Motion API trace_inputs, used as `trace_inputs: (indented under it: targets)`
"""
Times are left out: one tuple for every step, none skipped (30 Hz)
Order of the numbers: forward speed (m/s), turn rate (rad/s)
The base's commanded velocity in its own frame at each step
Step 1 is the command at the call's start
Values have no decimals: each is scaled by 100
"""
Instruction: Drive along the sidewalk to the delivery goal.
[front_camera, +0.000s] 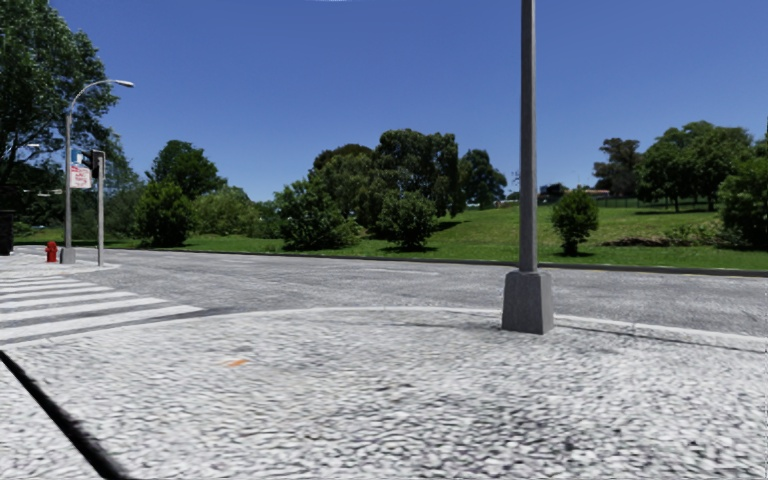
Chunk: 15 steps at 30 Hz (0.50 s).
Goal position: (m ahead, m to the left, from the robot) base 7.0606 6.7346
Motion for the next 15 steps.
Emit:
trace_inputs:
  targets:
    - [134,66]
    - [134,66]
    - [135,66]
    - [135,66]
    - [135,66]
    - [135,66]
    - [135,66]
    - [135,66]
    - [135,66]
    - [135,66]
    - [136,66]
    - [136,66]
    - [136,66]
    - [136,66]
    - [136,66]
